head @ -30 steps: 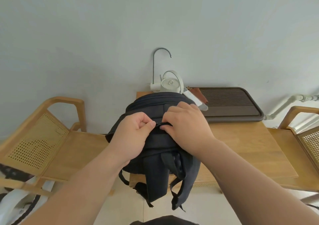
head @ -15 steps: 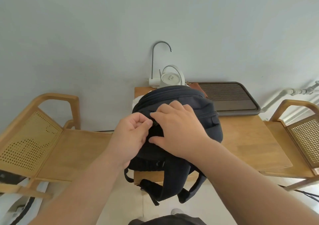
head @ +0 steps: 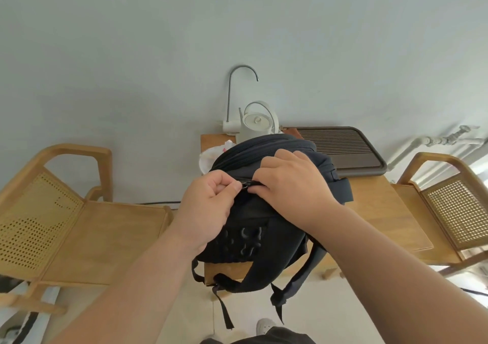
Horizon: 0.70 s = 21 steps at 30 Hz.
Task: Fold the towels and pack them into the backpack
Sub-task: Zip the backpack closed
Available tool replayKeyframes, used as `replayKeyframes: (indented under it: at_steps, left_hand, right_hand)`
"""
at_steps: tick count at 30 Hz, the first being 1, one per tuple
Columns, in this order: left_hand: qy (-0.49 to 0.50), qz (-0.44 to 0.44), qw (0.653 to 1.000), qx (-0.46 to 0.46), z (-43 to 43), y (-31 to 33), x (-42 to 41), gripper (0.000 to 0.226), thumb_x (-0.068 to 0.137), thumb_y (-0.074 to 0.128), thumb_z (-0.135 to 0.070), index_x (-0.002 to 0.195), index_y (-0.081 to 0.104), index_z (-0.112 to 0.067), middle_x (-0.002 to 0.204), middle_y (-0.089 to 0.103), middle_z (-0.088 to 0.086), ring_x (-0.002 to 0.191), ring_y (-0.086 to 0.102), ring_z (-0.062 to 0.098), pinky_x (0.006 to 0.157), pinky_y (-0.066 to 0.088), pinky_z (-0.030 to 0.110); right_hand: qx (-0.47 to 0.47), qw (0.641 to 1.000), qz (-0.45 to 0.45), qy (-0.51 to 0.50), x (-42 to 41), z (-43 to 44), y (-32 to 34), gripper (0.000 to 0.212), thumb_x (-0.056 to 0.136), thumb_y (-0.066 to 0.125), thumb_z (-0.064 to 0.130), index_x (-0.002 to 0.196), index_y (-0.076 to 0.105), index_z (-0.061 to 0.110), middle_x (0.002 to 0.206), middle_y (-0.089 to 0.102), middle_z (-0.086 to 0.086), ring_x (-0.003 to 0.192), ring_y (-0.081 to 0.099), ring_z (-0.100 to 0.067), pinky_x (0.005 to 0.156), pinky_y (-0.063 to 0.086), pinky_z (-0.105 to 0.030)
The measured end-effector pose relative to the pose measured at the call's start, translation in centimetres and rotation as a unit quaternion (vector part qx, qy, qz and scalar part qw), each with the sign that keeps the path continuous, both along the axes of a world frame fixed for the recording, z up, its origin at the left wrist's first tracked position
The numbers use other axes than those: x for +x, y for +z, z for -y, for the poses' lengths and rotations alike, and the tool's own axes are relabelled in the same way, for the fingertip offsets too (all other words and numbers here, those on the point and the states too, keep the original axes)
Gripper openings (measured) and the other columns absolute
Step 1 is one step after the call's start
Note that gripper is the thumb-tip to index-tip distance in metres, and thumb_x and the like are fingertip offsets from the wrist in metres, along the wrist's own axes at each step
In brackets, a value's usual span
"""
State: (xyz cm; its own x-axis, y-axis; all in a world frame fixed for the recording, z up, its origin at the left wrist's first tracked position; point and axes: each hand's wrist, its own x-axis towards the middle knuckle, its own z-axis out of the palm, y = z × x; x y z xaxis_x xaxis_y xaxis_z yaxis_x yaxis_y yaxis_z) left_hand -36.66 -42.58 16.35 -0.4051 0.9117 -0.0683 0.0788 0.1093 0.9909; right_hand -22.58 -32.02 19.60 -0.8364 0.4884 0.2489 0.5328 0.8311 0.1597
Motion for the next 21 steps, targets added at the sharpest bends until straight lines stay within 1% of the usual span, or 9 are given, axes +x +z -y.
replayKeyframes:
  at_steps: [3,7,10,12,14,15,16,19,21]
  left_hand:
    - [0.011,0.031,0.999,-0.015,0.1,-0.4,-0.7,0.021,0.102,0.054,-0.020,0.086,0.064,-0.012,0.051,0.049,-0.002,0.047,0.042,0.012,0.055,0.042,0.030]
    - [0.041,0.057,0.996,-0.045,1.3,-2.3,-2.7,0.025,0.102,0.054,-0.020,0.079,0.062,-0.015,0.054,0.047,0.001,0.048,0.041,0.013,0.060,0.042,0.031]
    - [0.029,0.061,0.997,-0.049,2.2,-3.4,-2.9,0.028,0.103,0.053,-0.020,0.075,0.059,-0.017,0.056,0.048,0.003,0.050,0.043,0.015,0.065,0.045,0.033]
    - [0.030,0.070,0.996,-0.044,2.5,-3.5,-2.8,0.028,0.104,0.051,-0.021,0.077,0.058,-0.017,0.057,0.049,0.003,0.052,0.044,0.015,0.065,0.046,0.032]
    - [0.029,0.079,0.996,-0.037,2.6,-3.7,-2.9,0.026,0.104,0.050,-0.022,0.080,0.060,-0.017,0.057,0.049,0.002,0.052,0.044,0.015,0.063,0.045,0.032]
    - [0.025,0.080,0.996,-0.033,2.7,-3.8,-3.1,0.025,0.104,0.051,-0.022,0.081,0.061,-0.017,0.057,0.050,0.001,0.052,0.044,0.015,0.061,0.044,0.032]
    - [0.023,0.080,0.996,-0.031,2.7,-3.9,-3.2,0.024,0.104,0.051,-0.022,0.082,0.062,-0.017,0.056,0.050,0.001,0.051,0.044,0.015,0.059,0.043,0.030]
    - [0.035,0.074,0.996,-0.033,2.9,-4.5,-3.6,0.024,0.103,0.053,-0.020,0.082,0.062,-0.016,0.054,0.049,-0.001,0.048,0.043,0.013,0.052,0.039,0.025]
    - [0.035,0.071,0.996,-0.037,2.9,-4.9,-3.8,0.023,0.103,0.053,-0.020,0.081,0.062,-0.016,0.053,0.049,-0.001,0.048,0.044,0.013,0.053,0.039,0.025]
  right_hand:
    - [-0.008,1.000,0.020,-0.007,0.3,0.0,0.4,0.040,0.096,0.038,0.051,0.086,0.072,0.031,0.081,0.057,0.012,0.083,0.049,-0.016,0.070,0.043,-0.036]
    - [-0.034,0.998,0.039,-0.046,1.3,-0.7,1.3,0.045,0.098,0.032,0.052,0.093,0.072,0.034,0.088,0.059,0.014,0.092,0.049,-0.017,0.080,0.043,-0.039]
    - [-0.061,0.992,0.074,-0.080,1.3,-0.3,1.7,0.039,0.100,0.035,0.051,0.103,0.070,0.035,0.097,0.060,0.013,0.101,0.048,-0.017,0.087,0.042,-0.039]
    - [-0.069,0.993,0.068,-0.072,0.0,1.4,1.7,0.033,0.099,0.042,0.049,0.116,0.064,0.033,0.108,0.058,0.010,0.107,0.047,-0.019,0.091,0.043,-0.040]
    - [-0.055,0.996,0.054,-0.035,-2.1,3.3,1.0,0.043,0.093,0.048,0.055,0.126,0.058,0.030,0.116,0.056,0.008,0.109,0.048,-0.021,0.091,0.043,-0.042]
    - [-0.042,0.997,0.062,-0.022,-3.2,4.0,0.3,0.047,0.090,0.052,0.058,0.126,0.058,0.029,0.116,0.055,0.007,0.108,0.048,-0.021,0.089,0.043,-0.041]
    - [-0.027,0.997,0.075,-0.012,-4.1,4.3,-0.5,0.045,0.089,0.055,0.058,0.121,0.061,0.028,0.112,0.055,0.007,0.104,0.047,-0.022,0.085,0.042,-0.040]
    - [0.004,0.996,0.086,0.004,-5.5,4.1,-2.2,0.020,0.092,0.060,0.046,0.094,0.068,0.028,0.090,0.051,0.008,0.089,0.042,-0.019,0.073,0.034,-0.036]
    - [0.004,0.997,0.081,0.010,-5.3,3.6,-2.8,0.018,0.094,0.061,0.043,0.085,0.068,0.029,0.082,0.048,0.009,0.082,0.038,-0.017,0.069,0.029,-0.035]
